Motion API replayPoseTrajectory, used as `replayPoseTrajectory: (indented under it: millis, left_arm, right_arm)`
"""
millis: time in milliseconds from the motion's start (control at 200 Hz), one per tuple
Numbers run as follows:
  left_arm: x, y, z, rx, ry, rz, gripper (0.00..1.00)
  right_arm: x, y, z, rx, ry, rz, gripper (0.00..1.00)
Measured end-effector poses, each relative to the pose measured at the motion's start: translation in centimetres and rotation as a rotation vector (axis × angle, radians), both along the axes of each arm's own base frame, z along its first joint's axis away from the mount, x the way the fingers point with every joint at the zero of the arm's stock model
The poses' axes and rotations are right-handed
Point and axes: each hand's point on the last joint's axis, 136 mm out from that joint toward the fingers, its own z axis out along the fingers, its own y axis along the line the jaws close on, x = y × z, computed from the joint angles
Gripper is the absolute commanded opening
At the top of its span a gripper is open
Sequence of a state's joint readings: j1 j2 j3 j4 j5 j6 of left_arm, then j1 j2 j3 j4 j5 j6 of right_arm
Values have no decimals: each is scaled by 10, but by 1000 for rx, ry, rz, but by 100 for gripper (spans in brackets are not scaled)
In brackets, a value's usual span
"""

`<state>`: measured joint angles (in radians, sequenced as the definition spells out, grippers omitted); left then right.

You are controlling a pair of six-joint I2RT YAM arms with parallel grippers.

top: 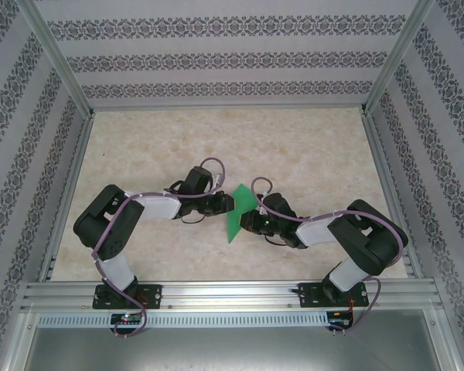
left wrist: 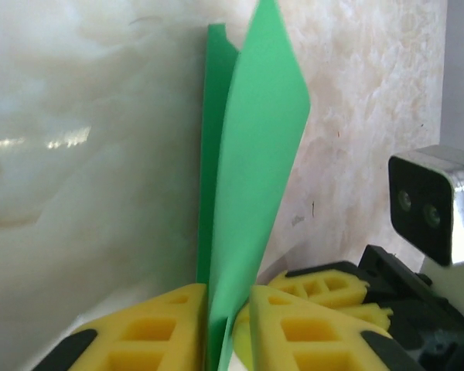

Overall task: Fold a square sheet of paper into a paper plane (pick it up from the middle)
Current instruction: Fold the wing for the fifth time at the center of the table.

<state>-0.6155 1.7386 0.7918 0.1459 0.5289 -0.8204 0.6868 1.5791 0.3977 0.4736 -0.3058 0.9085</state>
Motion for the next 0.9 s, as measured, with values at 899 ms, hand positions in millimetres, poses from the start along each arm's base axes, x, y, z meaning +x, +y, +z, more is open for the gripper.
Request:
replayPoseTrajectory:
  millis: [899]
  left_arm:
    - [-39, 30, 7, 56, -97, 316, 1]
  right_arm:
    - [2, 11, 41, -23, -82, 43, 19]
